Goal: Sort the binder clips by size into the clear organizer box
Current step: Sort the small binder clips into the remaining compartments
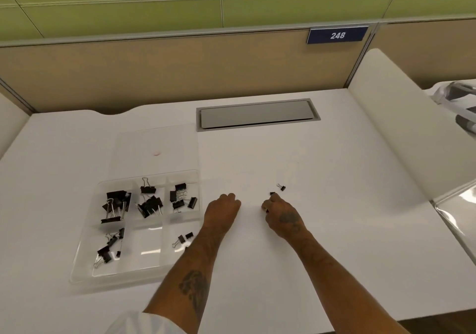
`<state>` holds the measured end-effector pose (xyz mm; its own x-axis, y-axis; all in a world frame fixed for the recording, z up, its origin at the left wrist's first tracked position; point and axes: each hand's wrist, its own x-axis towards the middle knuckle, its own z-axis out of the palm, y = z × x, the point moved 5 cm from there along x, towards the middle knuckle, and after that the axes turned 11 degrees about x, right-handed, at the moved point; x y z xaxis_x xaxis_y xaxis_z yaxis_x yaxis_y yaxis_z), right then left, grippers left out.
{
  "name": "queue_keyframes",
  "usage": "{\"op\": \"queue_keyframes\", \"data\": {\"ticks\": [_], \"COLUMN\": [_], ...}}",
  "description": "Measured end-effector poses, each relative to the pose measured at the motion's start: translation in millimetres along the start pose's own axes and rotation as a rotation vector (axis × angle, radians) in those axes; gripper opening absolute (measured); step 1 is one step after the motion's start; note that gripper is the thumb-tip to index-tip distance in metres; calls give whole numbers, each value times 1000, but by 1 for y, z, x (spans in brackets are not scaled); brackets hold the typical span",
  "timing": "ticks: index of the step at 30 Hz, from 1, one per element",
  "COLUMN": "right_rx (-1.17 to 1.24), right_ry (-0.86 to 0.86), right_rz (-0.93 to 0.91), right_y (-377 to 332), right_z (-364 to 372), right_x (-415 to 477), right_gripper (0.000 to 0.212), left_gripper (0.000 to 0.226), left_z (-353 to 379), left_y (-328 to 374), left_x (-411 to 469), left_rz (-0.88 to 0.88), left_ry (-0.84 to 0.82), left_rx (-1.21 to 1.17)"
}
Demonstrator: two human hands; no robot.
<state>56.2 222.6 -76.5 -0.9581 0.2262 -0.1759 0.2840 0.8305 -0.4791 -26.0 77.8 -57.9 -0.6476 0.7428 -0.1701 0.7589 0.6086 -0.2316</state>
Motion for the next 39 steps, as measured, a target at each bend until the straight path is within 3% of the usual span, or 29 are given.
{"op": "queue_keyframes", "data": {"ticks": [7,10,13,19,28,39], "right_rx": [135,136,190,385,468,351], "right_ry": [142,180,181,167,-22,-125], "right_rz": [64,62,39,-60,-258,-351], "right_y": [9,-3,-29,-114,-244,-287], "right_z": [-14,-23,-27,-21,29,71], "right_x": [-3,3,15,36,35,15], "right_gripper": [25,19,16,14,14,23], "left_gripper": [10,15,24,17,21,29], "left_z": [-2,-12,-22,-28,-1,29], "left_y": [-1,-8,-25,-93,-173,-189], "left_x": [-3,-8,-19,-65,-158,-207], "left_rz": [-63,-46,-61,-218,-446,-525], "left_ry": [1,75,168,268,217,74], "left_rx": [-190,-315,-350,-399,-449,-484]}}
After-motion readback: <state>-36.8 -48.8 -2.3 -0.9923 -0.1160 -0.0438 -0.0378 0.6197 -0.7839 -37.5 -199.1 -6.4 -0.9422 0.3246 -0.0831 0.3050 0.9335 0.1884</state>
